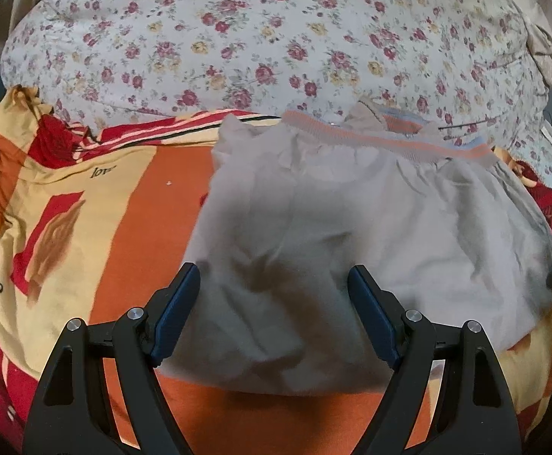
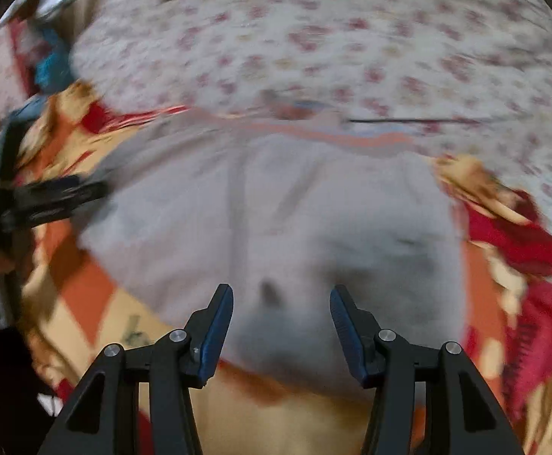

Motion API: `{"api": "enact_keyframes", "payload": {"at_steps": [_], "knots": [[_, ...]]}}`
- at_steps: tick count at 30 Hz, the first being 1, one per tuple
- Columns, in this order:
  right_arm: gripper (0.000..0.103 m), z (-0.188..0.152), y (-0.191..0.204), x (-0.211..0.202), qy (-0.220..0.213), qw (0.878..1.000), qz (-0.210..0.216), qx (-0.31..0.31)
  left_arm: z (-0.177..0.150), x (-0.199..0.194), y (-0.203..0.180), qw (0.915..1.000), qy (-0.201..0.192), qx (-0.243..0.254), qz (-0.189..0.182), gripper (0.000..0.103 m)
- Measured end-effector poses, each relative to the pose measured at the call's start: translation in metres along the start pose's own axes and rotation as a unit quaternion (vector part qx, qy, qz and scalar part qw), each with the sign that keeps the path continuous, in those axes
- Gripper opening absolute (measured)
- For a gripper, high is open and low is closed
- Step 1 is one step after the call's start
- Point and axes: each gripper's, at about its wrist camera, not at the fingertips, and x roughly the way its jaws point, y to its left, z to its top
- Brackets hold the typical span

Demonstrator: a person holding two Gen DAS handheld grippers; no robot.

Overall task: Fold large clothes
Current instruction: 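Smooth the folded jacket flat with both open tools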

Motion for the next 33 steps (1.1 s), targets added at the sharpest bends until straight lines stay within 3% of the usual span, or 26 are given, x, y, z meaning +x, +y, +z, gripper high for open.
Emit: {"api": "enact_keyframes", "payload": {"at_steps": [3, 6, 9, 16, 18, 23, 26, 30, 33], "knots": [[0.051, -0.005, -0.039, 0.017, 0.037, 0.997, -0.054, 0.050, -0.003, 0.007, 0.008, 0.9998, 0.012, -0.013, 0.001, 0.082], [0.051, -0.011, -0.063, 0.038, 0.071, 0.993, -0.036, 0.087, -0.006, 0.014, 0.012, 0.9996, 0.024, -0.016, 0.005, 0.082], [0.051, -0.006, -0.054, 0.029, 0.058, 0.995, -0.048, 0.072, -0.006, 0.013, 0.017, 0.9992, 0.030, -0.025, 0.001, 0.081], [0.054, 0.006, -0.028, -0.001, -0.023, 0.995, 0.074, 0.064, -0.001, 0.007, 0.046, 0.9967, 0.031, -0.074, 0.006, 0.081], [0.062, 0.006, -0.021, -0.001, -0.036, 0.993, 0.094, 0.063, -0.002, 0.011, 0.052, 0.9947, 0.039, -0.095, -0.003, 0.081], [0.062, 0.005, -0.002, 0.009, -0.043, 0.989, 0.122, 0.071, -0.001, 0.019, 0.056, 0.9895, 0.057, -0.131, -0.024, 0.081], [0.062, 0.007, 0.008, 0.014, -0.062, 0.989, 0.119, 0.068, 0.001, 0.017, 0.052, 0.9894, 0.048, -0.134, -0.028, 0.081], [0.062, 0.017, 0.024, 0.022, -0.070, 0.987, 0.137, 0.053, 0.004, 0.023, 0.046, 0.9919, 0.052, -0.116, -0.003, 0.081], [0.062, 0.016, 0.044, 0.045, -0.033, 0.997, 0.071, 0.003, 0.002, 0.029, 0.048, 0.9912, 0.063, -0.116, 0.007, 0.082]]}}
